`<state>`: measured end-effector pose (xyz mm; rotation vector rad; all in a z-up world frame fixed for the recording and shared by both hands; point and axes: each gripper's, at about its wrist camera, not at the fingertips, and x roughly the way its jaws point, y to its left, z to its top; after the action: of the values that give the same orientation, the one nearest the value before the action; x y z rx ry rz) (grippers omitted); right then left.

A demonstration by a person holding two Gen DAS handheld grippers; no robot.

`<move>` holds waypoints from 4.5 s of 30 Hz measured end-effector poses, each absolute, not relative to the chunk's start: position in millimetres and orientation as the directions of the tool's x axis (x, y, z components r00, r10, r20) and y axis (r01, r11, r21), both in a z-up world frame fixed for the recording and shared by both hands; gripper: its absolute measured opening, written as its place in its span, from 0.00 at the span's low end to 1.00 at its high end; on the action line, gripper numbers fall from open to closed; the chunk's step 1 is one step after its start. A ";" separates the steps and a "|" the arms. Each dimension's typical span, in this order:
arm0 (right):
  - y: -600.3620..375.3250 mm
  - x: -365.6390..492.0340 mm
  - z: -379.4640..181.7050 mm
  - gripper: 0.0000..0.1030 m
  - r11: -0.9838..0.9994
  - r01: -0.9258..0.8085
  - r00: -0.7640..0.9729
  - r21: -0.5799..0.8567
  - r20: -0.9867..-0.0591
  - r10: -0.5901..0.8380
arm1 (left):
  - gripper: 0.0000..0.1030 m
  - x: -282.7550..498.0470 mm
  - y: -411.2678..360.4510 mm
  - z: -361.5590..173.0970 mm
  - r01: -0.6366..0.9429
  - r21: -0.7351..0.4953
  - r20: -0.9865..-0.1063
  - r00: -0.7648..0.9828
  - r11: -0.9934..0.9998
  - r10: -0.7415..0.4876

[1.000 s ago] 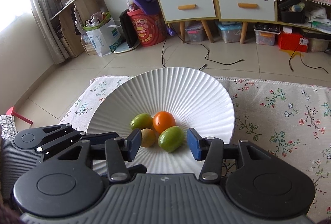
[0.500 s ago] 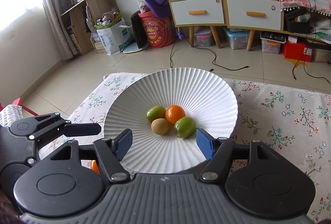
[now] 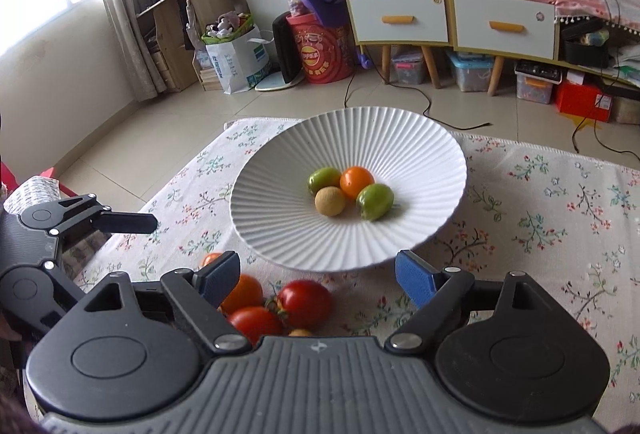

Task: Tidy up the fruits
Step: 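Withdraw both grippers from the bowl back toward the remaining fruits, then grasp the brown kiwi with the left gripper while the right gripper grasps a yellow potato, then carry the kiwi and potato into the white bowl and open both grippers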

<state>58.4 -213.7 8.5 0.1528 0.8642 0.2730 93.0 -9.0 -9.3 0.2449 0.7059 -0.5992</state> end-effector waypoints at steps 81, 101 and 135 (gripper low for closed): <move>-207.3 16.7 -5.5 0.23 0.970 -0.198 0.626 0.140 -0.744 0.236 | 0.24 50.8 40.1 -24.1 0.515 -0.033 -0.699 0.601 0.856 -0.389; -223.0 68.2 8.1 0.23 0.977 -0.117 0.681 0.180 -0.701 0.211 | 0.24 93.9 -36.9 4.7 0.554 -0.108 -0.619 0.612 0.825 -0.492; -238.5 143.4 -19.4 0.23 0.970 -0.062 0.629 0.233 -0.746 0.219 | 0.24 172.1 -94.7 -25.6 0.502 -0.131 -0.688 0.575 0.855 -0.444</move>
<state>143.4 -238.5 -19.4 0.1928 0.8770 0.1620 172.1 -94.7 -25.6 0.0814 0.7823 -0.5548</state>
